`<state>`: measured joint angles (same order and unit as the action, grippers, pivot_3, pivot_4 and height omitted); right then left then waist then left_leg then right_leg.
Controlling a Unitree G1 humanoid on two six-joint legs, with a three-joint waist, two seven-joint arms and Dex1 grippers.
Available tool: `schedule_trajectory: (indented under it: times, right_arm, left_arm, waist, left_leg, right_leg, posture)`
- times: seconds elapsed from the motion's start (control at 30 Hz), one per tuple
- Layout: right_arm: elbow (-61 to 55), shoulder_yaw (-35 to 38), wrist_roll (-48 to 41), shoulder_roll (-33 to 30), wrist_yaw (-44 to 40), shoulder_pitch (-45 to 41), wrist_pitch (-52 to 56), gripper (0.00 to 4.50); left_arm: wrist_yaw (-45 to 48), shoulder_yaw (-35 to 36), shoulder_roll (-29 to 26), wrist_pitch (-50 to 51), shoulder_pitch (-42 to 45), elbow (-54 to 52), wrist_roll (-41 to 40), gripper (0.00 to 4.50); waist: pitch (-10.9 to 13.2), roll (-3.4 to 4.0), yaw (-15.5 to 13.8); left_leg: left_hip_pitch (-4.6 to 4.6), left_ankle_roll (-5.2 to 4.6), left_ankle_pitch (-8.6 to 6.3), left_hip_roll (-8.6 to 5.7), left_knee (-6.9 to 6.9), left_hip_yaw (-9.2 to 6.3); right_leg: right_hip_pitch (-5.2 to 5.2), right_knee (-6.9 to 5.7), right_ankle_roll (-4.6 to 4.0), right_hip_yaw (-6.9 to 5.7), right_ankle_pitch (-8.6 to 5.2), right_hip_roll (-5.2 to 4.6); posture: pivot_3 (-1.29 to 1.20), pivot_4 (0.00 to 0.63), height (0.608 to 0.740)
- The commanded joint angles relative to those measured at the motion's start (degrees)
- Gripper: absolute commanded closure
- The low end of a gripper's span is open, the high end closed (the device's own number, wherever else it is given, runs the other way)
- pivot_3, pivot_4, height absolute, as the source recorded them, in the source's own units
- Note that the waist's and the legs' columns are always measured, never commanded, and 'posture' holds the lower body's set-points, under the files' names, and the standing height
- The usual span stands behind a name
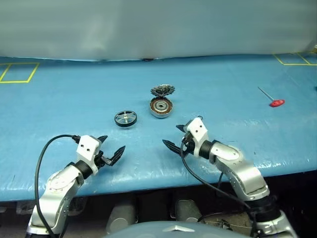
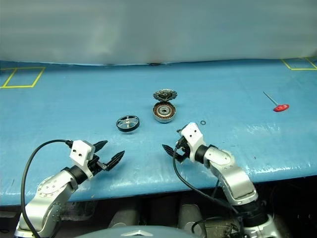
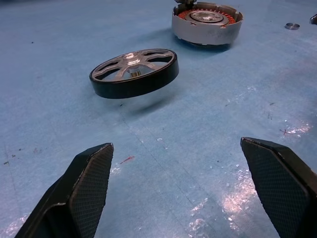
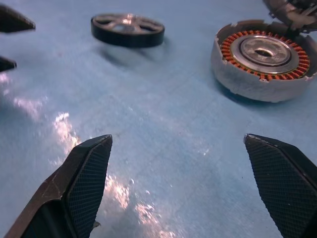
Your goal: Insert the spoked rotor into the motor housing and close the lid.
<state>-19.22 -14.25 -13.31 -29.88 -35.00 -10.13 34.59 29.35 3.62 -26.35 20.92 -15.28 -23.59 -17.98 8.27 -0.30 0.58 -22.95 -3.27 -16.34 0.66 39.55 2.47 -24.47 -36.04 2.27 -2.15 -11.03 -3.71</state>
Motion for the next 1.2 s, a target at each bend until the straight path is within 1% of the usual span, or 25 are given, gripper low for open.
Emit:
schedule_trajectory:
  times: [0.03,0.1,0.27,0.4,0.6,0.7,0.8,0.93,1.2]
  right_arm:
    - [-1.5,-4.19,1.09,-3.19,-6.55,-5.59,1.59,0.0]
    - [0.23,-7.05,2.25,-4.61,-10.16,-10.62,1.89,0.0]
    - [10.27,-14.14,6.95,-4.19,-18.21,-24.57,-0.47,0.0]
    - [22.73,-20.01,14.39,-2.25,-22.09,-35.15,-6.71,0.0]
    - [40.59,-22.89,21.22,2.36,-25.96,-46.33,-16.22,0.0]
    - [48.82,-23.09,23.72,5.03,-26.64,-50.33,-20.12,0.0]
    - [55.36,-23.48,26.67,7.19,-26.28,-53.0,-23.8,0.0]
    - [63.87,-23.7,29.45,10.48,-27.76,-56.29,-27.62,0.0]
    - [74.5,-23.34,34.23,13.35,-30.06,-60.2,-32.81,0.0]
  left_arm:
    - [0.58,-0.31,-0.41,-0.03,-0.32,-2.71,-0.03,0.02]
    - [0.69,-0.52,-0.38,-0.05,-0.54,-2.71,0.06,0.02]
    - [0.78,-0.99,-0.18,-0.23,-0.22,-2.36,0.18,0.02]
    - [0.76,-1.43,0.13,-0.51,-0.68,-2.43,0.21,0.02]
    - [0.13,-1.77,1.03,-1.06,-2.45,-2.84,0.19,0.02]
    - [-0.25,-2.11,1.65,-1.32,-3.18,-3.1,0.33,0.02]
    - [-0.52,-2.48,2.08,-1.72,-3.74,-3.34,0.66,0.02]
    - [-0.39,-3.18,2.25,-3.96,-5.01,-3.81,1.51,0.02]
    - [-0.12,-3.88,2.28,-6.18,-6.26,-4.1,2.32,0.02]
  waist:
    - [0.0,-0.02,-0.02]
    - [0.01,0.0,0.04]
    - [0.03,-0.01,0.06]
    - [0.04,-0.02,0.02]
    - [0.06,0.02,0.11]
    - [0.08,0.05,0.15]
    - [0.08,0.06,0.14]
    - [0.1,0.1,0.29]
    - [0.19,0.24,0.56]
  left_leg:
    - [0.0,0.0,0.0,0.02,-0.01,-0.03]
    - [-0.01,0.01,0.0,0.04,-0.05,-0.03]
    - [-0.02,0.01,0.0,0.05,-0.05,0.02]
    - [-0.03,-0.01,-0.01,0.0,-0.05,0.01]
    - [-0.07,0.05,0.03,0.0,-0.1,0.11]
    - [-0.07,0.13,0.07,0.01,-0.13,0.14]
    - [-0.07,0.2,0.11,0.01,-0.17,0.14]
    - [-0.07,0.32,0.18,0.01,-0.24,0.16]
    - [-0.07,0.39,0.22,0.01,-0.38,0.19]
  right_leg:
    - [0.0,0.0,-0.01,-0.02,-0.01,0.02]
    - [0.04,-0.01,-0.04,-0.02,-0.02,0.07]
    - [0.07,-0.02,-0.05,0.03,0.0,0.08]
    - [0.06,0.0,-0.05,0.03,0.01,0.04]
    - [0.08,0.0,-0.05,0.08,0.02,0.04]
    - [0.06,0.0,-0.06,0.08,0.01,0.03]
    - [0.05,0.0,-0.07,0.08,0.01,0.03]
    - [0.03,0.0,-0.08,0.09,0.01,0.02]
    - [-0.04,0.0,-0.12,0.1,0.0,-0.01]
  posture:
    - [0.0,0.15,0.74]
    - [0.0,0.15,0.74]
    - [0.0,0.15,0.74]
    - [0.0,0.15,0.74]
    - [0.0,0.15,0.74]
    - [0.0,0.15,0.74]
    - [0.0,0.15,0.74]
    - [0.0,0.15,0.74]
    - [0.0,0.15,0.74]
